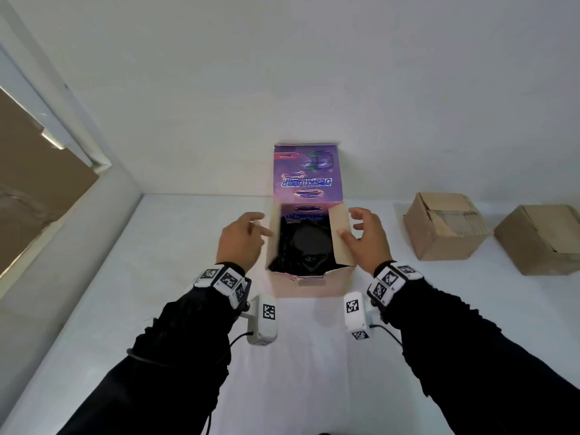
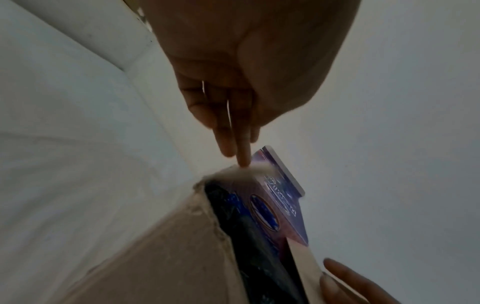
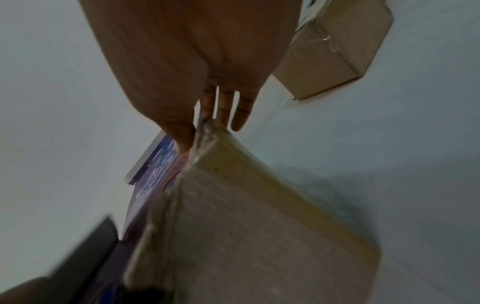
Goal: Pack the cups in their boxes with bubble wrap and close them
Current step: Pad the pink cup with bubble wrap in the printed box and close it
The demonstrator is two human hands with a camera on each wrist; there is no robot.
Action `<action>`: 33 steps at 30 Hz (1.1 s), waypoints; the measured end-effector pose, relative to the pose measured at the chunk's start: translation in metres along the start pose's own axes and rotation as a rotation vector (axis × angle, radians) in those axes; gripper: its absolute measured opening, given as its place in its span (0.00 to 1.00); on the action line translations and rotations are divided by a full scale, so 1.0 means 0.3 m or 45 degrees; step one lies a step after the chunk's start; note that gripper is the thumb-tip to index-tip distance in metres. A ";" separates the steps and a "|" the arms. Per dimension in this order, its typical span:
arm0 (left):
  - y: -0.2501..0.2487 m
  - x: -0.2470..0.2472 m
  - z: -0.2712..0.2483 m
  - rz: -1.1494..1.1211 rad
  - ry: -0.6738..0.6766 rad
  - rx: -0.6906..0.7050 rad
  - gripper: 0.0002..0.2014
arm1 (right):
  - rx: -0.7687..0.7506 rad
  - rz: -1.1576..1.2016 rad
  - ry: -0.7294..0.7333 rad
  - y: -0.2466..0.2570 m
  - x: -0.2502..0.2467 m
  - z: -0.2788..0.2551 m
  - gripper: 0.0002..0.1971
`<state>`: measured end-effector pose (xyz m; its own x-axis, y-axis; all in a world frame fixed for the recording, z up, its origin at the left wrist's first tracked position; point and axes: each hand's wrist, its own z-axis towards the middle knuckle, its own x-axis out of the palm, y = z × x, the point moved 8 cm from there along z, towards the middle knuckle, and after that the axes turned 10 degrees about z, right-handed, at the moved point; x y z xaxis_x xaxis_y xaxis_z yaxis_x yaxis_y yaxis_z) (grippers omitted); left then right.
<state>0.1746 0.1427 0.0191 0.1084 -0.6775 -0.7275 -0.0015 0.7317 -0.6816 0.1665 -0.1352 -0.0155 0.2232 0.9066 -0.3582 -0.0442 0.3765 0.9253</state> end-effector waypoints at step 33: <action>-0.026 0.008 -0.152 -0.708 -0.066 0.055 0.15 | -0.034 0.759 -0.123 0.123 -0.099 -0.195 0.10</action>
<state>0.1295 0.1321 0.0192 0.1299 -0.9585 -0.2540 0.1108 0.2686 -0.9569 0.1013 -0.1369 0.0221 0.2398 0.9420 0.2349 -0.2130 -0.1850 0.9594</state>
